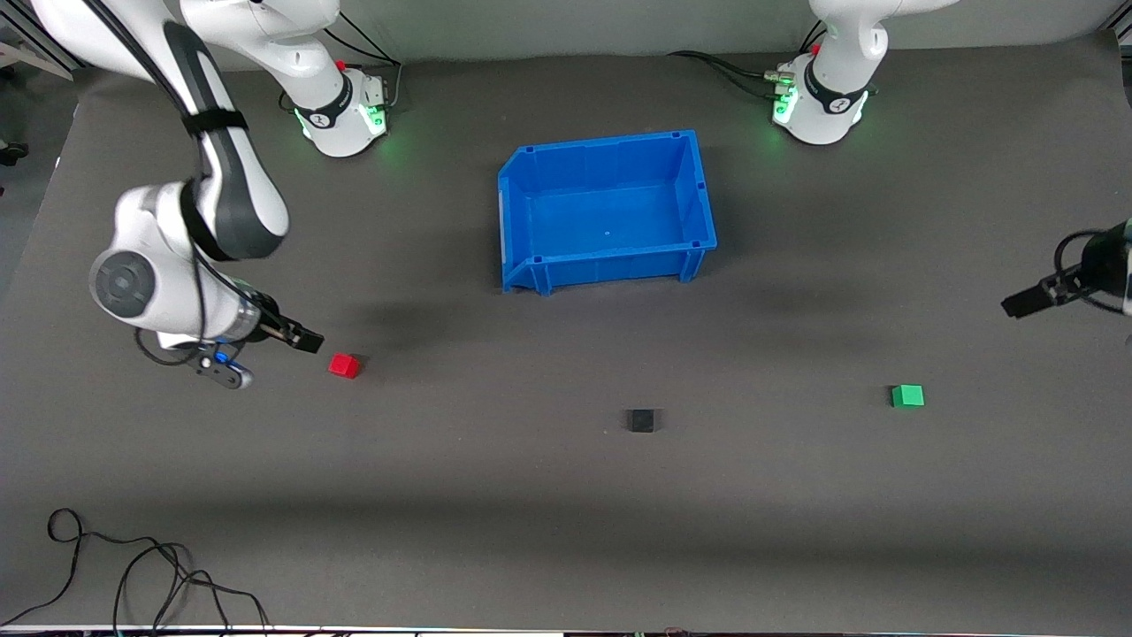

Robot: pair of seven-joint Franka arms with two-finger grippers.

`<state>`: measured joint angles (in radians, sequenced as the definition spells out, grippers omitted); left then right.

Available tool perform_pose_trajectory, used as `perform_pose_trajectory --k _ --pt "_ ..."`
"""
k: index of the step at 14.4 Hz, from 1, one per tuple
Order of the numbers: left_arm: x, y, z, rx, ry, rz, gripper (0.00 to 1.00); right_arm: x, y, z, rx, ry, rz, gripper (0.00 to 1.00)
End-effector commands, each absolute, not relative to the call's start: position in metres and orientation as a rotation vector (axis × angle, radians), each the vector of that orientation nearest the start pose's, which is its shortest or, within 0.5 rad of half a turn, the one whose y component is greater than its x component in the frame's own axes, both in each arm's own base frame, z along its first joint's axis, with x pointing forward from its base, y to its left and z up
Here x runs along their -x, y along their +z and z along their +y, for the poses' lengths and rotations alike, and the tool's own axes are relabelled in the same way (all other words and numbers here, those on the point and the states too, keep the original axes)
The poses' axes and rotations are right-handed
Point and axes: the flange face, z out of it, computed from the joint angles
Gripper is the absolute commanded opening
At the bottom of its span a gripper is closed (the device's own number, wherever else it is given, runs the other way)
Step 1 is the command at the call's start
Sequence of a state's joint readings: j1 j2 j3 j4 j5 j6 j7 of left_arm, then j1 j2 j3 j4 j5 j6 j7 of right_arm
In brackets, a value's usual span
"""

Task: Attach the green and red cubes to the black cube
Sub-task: 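Reach the right gripper to the red cube while the left gripper approaches green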

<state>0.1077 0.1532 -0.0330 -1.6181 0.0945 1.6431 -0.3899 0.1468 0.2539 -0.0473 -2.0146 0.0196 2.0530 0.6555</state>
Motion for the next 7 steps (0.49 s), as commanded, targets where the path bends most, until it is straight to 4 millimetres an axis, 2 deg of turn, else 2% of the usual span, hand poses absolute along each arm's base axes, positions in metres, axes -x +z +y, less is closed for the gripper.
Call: perform_pose_trajectory --k 1,4,5,7 --pt "-0.609 0.484 0.063 2.832 0.239 -0.896 1.0 -0.568 0.287 0.076 3.042 0.325 1.026 0.99" --pt "-0.621 0.432 0.069 2.736 0.324 -1.111 1.0 -0.577 0.256 0.075 3.049 0.266 1.031 0.98" --pt "-0.624 0.417 0.079 2.69 0.355 -1.246 1.0 -0.579 0.249 0.076 3.048 0.246 1.025 0.97" --pt "-0.636 0.39 0.102 2.64 0.375 -1.514 1.0 -0.584 0.243 0.091 3.065 0.177 0.969 0.95"
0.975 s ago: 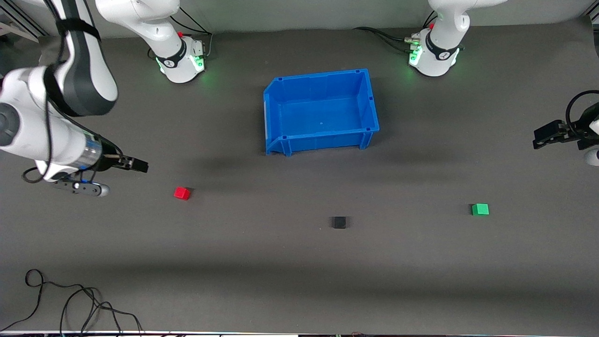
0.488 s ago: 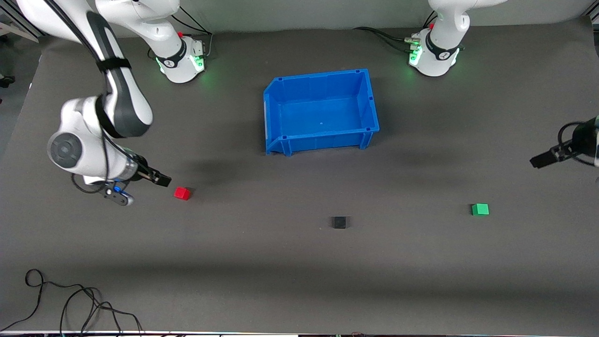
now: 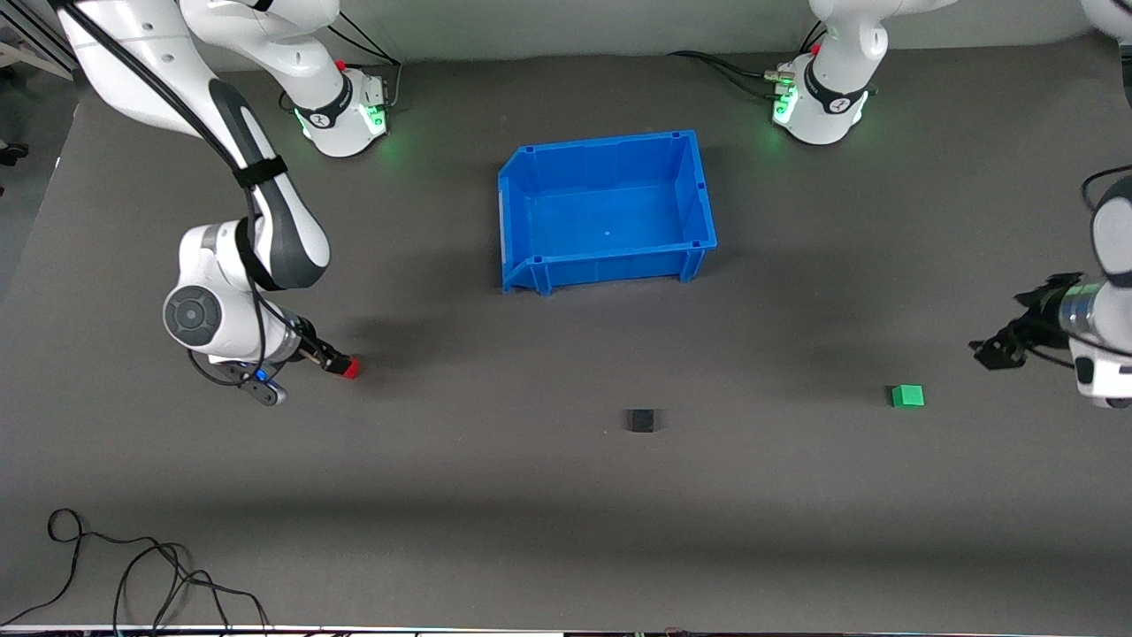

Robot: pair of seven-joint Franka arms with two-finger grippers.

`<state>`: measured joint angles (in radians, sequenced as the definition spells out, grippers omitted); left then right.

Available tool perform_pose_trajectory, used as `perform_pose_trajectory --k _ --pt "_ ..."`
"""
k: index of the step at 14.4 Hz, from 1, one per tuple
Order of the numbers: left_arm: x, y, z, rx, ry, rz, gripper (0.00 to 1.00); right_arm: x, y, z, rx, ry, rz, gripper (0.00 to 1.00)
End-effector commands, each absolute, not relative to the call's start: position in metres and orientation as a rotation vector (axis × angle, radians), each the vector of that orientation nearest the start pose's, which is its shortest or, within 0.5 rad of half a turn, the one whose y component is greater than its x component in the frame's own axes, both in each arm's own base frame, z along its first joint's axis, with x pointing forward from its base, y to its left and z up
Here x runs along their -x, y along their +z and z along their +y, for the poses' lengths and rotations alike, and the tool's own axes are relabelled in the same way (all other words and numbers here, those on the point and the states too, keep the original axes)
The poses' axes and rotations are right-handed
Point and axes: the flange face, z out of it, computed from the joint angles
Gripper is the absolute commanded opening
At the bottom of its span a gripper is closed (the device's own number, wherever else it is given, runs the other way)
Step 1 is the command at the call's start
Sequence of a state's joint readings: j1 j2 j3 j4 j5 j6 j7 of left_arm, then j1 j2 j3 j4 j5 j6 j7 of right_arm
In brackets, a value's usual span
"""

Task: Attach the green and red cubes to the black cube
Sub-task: 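Reach the right gripper to the red cube while the left gripper approaches green, then grasp the red cube with the right gripper while the left gripper grasps green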

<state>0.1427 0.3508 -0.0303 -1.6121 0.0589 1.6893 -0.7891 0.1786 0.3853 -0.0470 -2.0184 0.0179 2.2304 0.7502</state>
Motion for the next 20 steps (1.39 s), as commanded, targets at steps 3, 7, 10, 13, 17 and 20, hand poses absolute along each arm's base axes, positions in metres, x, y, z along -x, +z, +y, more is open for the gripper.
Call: perform_pose_trajectory --k 3,7,10,13,17,20 --pt "-0.642 0.357 0.123 2.599 0.357 -1.748 1.0 -0.592 0.221 0.092 3.143 0.043 0.844 0.95" --pt "-0.66 0.32 0.119 2.433 0.232 -1.994 1.0 -0.587 0.192 0.09 3.158 0.087 0.842 0.7" --pt "-0.663 0.292 0.118 2.346 0.165 -2.066 1.0 -0.586 0.177 0.093 3.16 0.098 0.833 0.68" --pt "-0.652 0.254 0.114 2.272 0.092 -2.121 1.0 -0.587 0.178 0.093 3.153 0.086 0.85 0.35" --pt "-0.653 0.222 0.096 2.238 0.069 -2.146 1.0 -0.59 0.186 0.093 3.139 0.07 0.868 0.21" --pt "-0.654 0.197 0.082 2.232 0.039 -2.136 1.0 -0.595 0.223 0.099 3.035 0.031 1.044 0.2"
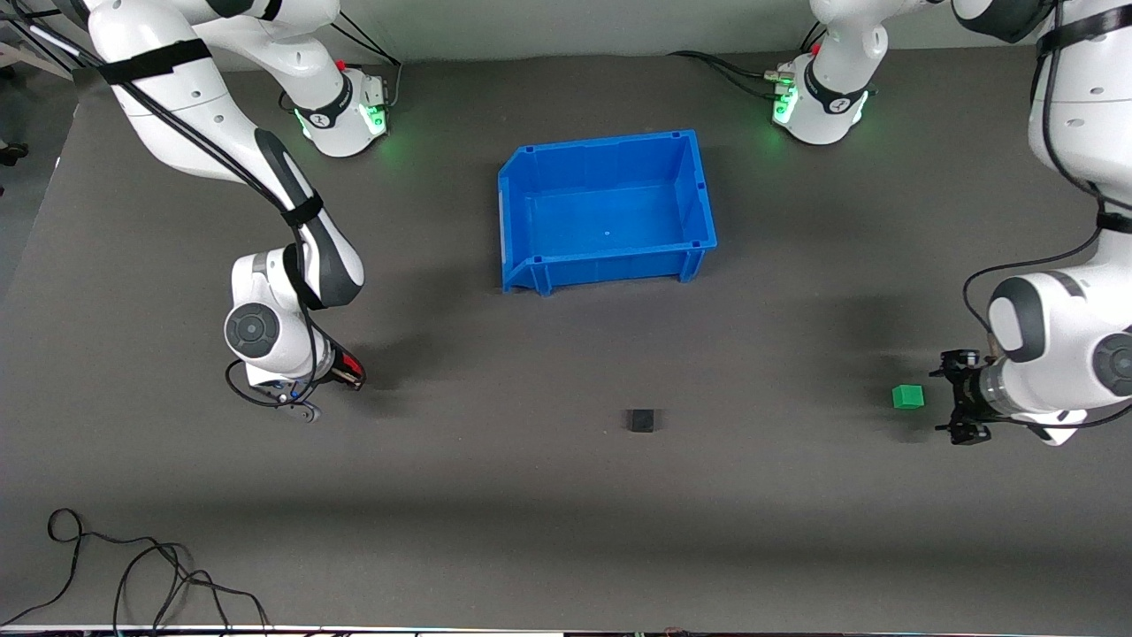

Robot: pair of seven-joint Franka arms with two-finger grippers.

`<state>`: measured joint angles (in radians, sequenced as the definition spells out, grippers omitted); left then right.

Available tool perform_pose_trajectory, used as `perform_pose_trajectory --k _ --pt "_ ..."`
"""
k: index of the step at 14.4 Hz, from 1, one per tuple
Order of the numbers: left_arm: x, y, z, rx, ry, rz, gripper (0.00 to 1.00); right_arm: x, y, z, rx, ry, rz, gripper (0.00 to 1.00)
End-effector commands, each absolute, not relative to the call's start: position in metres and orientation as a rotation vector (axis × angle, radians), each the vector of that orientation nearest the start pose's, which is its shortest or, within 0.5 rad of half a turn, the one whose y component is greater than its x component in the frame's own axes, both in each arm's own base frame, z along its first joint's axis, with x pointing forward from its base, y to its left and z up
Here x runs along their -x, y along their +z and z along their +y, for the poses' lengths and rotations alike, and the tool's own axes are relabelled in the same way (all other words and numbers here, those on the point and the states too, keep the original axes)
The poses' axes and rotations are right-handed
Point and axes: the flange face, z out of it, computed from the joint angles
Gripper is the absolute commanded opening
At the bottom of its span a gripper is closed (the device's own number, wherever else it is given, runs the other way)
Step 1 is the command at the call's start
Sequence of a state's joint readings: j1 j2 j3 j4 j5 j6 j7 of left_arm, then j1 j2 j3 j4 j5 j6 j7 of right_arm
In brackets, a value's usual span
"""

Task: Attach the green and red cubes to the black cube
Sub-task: 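Grasp the red cube with the right gripper while the left gripper grasps green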

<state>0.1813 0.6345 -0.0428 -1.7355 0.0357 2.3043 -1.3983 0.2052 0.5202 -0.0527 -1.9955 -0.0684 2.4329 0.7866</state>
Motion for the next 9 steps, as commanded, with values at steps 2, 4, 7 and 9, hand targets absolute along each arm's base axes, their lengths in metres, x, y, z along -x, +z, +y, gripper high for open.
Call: perform_pose_trajectory --k 2,4,7,9 --pt "-0.649 0.186 0.081 2.241 0.027 -2.138 1.0 -0.603 0.249 0.117 2.941 0.061 1.18 0.2" --pt "-0.644 0.179 0.08 2.25 0.011 -2.125 0.92 -0.611 0.277 0.164 2.845 0.112 1.279 0.2" --pt "-0.644 0.18 0.083 2.212 0.0 -2.153 0.0 -0.627 0.293 0.185 2.665 0.23 1.477 0.2" --pt "-0.644 0.179 0.08 2.217 -0.002 -2.146 0.0 -0.634 0.299 0.207 2.639 0.232 1.539 0.2"
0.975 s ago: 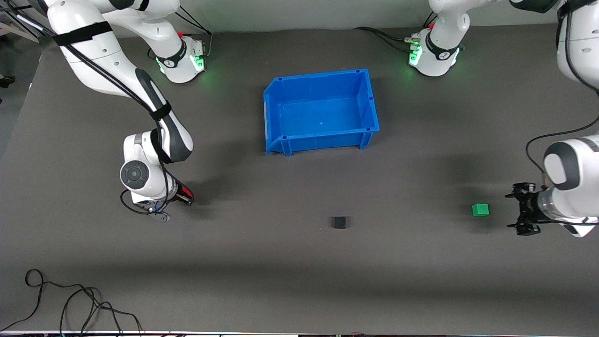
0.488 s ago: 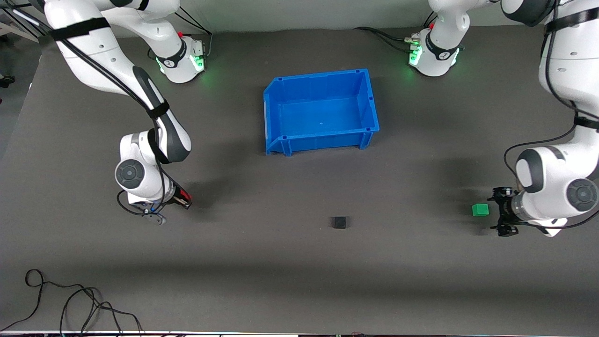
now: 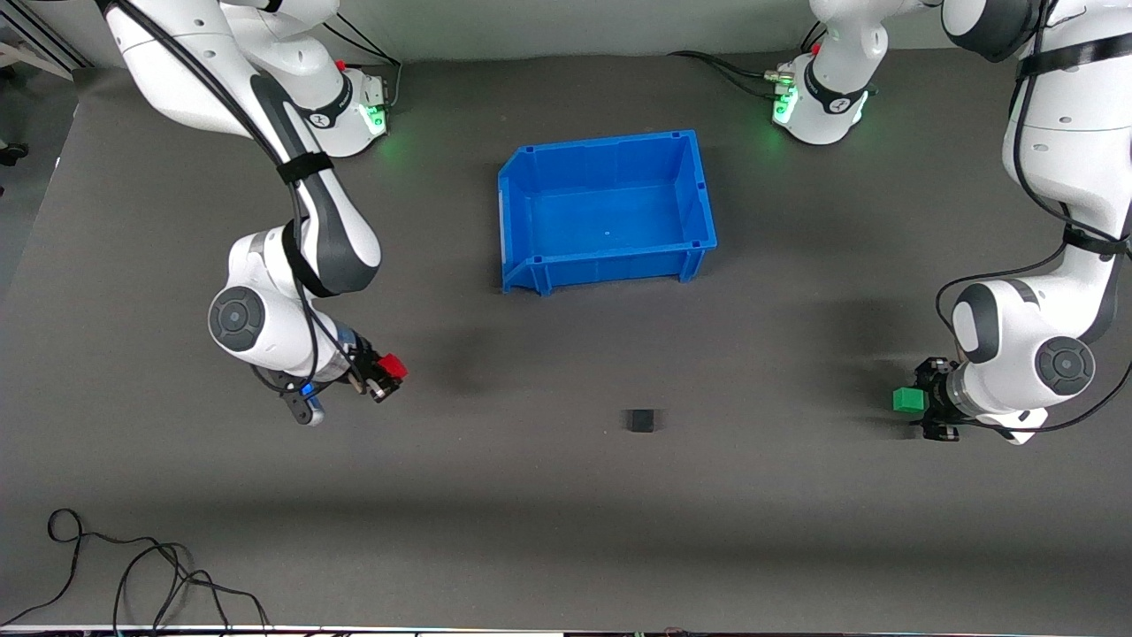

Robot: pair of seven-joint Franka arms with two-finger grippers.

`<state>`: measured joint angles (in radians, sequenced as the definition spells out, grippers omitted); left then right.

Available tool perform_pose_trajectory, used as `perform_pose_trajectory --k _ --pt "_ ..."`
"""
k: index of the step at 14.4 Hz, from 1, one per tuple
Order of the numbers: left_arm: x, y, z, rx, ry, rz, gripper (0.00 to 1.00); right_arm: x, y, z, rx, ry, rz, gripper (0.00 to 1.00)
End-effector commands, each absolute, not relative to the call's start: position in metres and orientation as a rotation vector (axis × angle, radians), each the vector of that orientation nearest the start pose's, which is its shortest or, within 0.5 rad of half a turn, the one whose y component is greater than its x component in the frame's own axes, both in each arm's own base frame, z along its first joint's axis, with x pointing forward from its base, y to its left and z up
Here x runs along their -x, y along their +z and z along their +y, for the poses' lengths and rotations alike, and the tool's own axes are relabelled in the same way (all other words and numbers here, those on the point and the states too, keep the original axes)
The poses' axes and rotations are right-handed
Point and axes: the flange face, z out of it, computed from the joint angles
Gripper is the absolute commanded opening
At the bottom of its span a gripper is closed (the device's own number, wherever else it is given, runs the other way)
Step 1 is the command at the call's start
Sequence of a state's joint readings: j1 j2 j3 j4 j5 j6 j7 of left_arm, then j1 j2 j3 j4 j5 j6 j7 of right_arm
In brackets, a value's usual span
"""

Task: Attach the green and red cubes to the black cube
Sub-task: 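Grasp the red cube with the right gripper while the left gripper grasps green, then carry the red and green cubes toward the black cube with both grippers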

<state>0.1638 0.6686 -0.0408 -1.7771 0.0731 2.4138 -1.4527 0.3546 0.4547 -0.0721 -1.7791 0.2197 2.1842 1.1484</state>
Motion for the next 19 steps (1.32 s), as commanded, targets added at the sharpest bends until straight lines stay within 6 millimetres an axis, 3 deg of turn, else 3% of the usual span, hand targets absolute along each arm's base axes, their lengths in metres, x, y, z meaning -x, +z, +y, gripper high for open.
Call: perform_pose_trajectory --k 1,3,4,6,8,12,13,17,19 --pt "-0.644 0.179 0.079 2.218 0.0 -2.144 0.0 -0.636 0.3 0.227 2.629 0.222 1.554 0.2" --pt "-0.645 0.181 0.076 2.219 0.003 -2.143 0.0 -0.647 0.308 0.242 2.544 0.212 1.642 0.2" --pt "-0.646 0.181 0.067 2.223 0.003 -2.138 0.0 -0.65 0.315 0.253 2.506 0.218 1.685 0.2" --pt "-0.648 0.182 0.046 2.221 0.007 -2.133 0.0 -0.649 0.32 0.293 2.403 0.258 1.787 0.2" --pt "-0.652 0.188 0.023 2.185 -0.005 -2.178 0.0 -0.653 0.317 0.307 2.309 0.28 1.9 0.21" --pt "-0.657 0.194 -0.05 2.119 -0.009 -2.234 0.0 -0.668 0.289 0.339 2.139 0.312 2.091 0.21" --pt "-0.657 0.195 -0.068 2.113 -0.009 -2.246 0.0 -0.67 0.284 0.356 2.123 0.316 2.092 0.21" --pt "-0.654 0.205 -0.147 2.101 -0.034 -2.29 0.0 -0.692 0.26 0.379 1.982 0.302 2.172 0.2" --pt "-0.651 0.205 -0.185 2.11 -0.034 -2.299 0.0 -0.692 0.239 0.395 1.94 0.306 2.152 0.2"
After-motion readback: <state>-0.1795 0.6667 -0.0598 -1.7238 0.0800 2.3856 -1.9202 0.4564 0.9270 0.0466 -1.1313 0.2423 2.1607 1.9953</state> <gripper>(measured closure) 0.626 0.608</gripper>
